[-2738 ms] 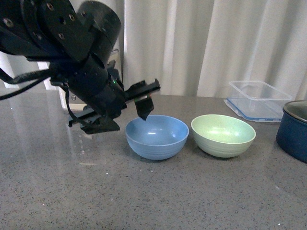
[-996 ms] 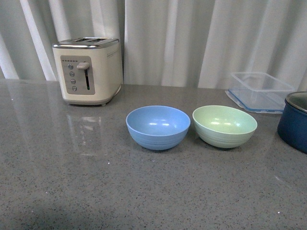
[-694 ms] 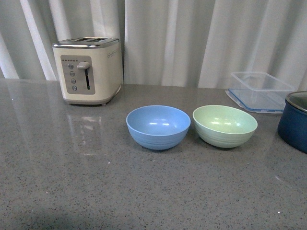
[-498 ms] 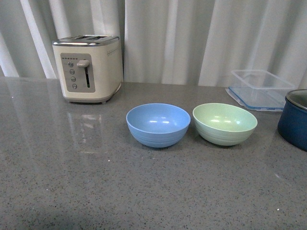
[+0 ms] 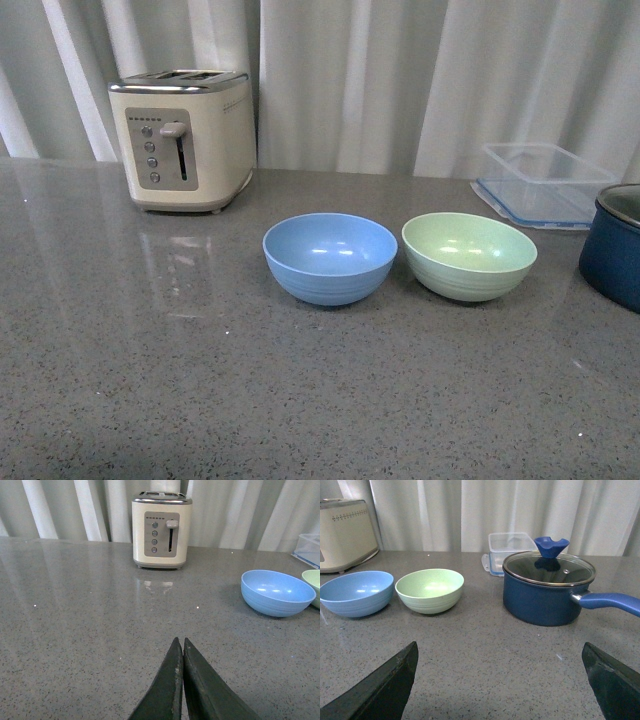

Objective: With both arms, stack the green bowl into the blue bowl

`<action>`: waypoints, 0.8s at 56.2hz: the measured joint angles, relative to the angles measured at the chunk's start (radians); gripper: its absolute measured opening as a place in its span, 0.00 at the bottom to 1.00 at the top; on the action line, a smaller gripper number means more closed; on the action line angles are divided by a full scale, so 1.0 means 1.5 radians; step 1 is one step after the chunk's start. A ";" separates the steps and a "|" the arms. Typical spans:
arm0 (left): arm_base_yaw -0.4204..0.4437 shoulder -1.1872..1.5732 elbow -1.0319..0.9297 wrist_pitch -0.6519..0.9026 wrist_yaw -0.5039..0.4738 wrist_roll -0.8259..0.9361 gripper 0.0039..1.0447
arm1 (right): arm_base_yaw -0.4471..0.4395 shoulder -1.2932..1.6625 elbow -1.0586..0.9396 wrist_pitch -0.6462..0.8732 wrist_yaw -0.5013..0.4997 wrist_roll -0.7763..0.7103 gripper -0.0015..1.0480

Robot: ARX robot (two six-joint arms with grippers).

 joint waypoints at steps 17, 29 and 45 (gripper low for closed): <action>0.000 -0.124 0.000 -0.125 0.000 0.000 0.03 | 0.000 0.000 0.000 0.000 0.000 0.000 0.90; 0.000 -0.123 0.000 -0.128 0.000 0.000 0.31 | 0.000 0.000 0.000 0.000 0.000 0.000 0.90; 0.000 -0.123 0.000 -0.128 0.000 0.000 0.86 | 0.000 0.000 0.000 0.000 0.000 0.000 0.90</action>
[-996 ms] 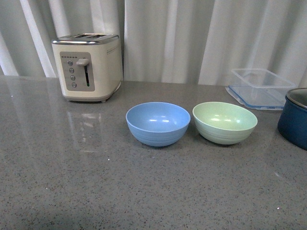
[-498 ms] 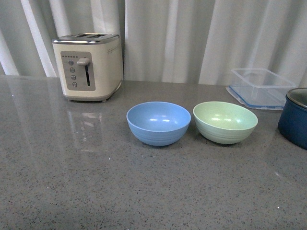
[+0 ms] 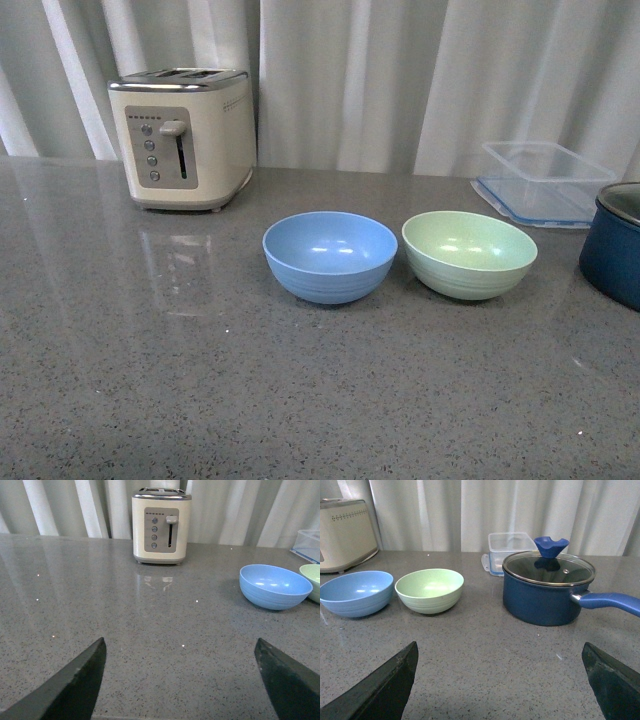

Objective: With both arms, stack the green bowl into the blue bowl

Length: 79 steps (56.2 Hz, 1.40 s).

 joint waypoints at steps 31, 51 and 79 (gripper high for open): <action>0.000 0.000 0.000 0.000 0.000 0.002 0.94 | 0.049 0.353 0.170 0.089 -0.290 0.047 0.90; 0.000 0.000 0.000 0.000 0.000 0.002 0.94 | 0.096 0.815 0.500 0.009 -0.188 0.092 0.90; 0.000 0.000 0.000 0.000 0.000 0.002 0.94 | 0.061 1.238 0.848 -0.061 -0.023 0.098 0.90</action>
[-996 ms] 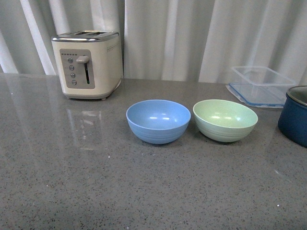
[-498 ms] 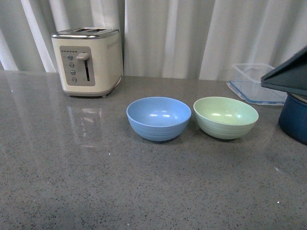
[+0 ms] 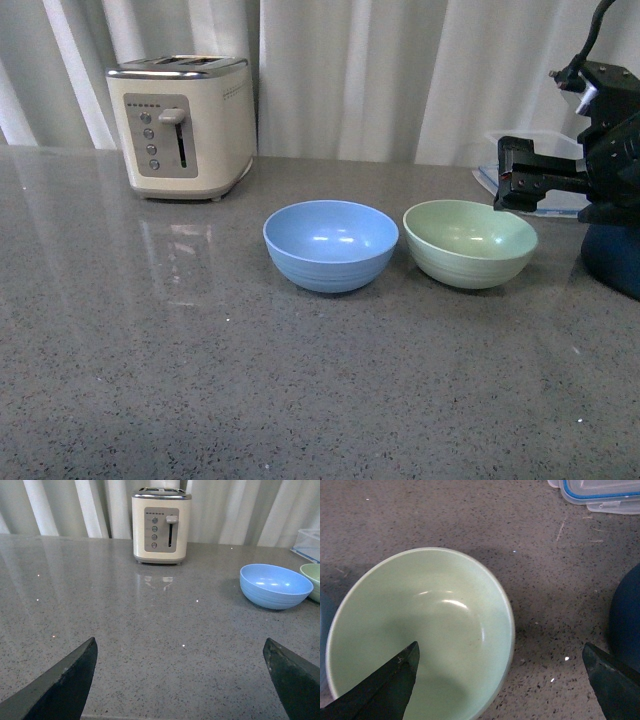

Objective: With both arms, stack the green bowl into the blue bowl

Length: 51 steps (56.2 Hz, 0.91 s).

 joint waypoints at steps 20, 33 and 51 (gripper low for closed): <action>0.000 0.000 0.000 0.000 0.000 0.000 0.94 | -0.012 0.084 0.065 -0.042 0.020 0.016 0.90; 0.000 0.000 0.000 0.000 0.000 0.000 0.94 | -0.011 0.111 0.085 -0.050 0.035 0.016 0.48; 0.000 0.000 0.000 0.000 0.000 0.000 0.94 | -0.010 0.105 0.086 -0.050 0.036 0.026 0.01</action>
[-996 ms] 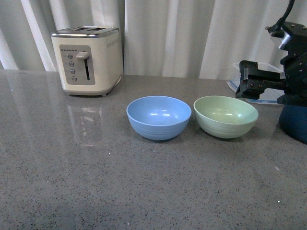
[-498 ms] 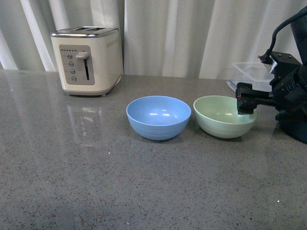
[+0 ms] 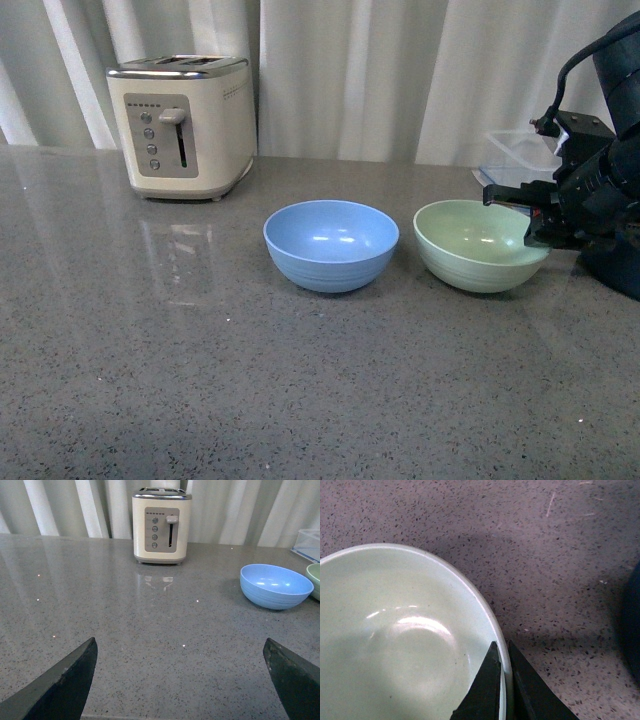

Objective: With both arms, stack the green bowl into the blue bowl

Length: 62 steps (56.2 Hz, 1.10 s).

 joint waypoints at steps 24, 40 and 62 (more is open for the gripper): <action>0.000 0.000 0.000 0.000 0.000 0.000 0.94 | 0.031 -0.121 0.000 -0.006 -0.024 0.004 0.01; 0.000 0.000 0.000 0.000 0.000 0.000 0.94 | 0.140 -0.166 0.002 0.058 -0.012 0.047 0.01; 0.000 0.000 0.000 0.000 0.000 0.000 0.94 | 0.213 -0.076 0.014 0.102 0.040 0.078 0.01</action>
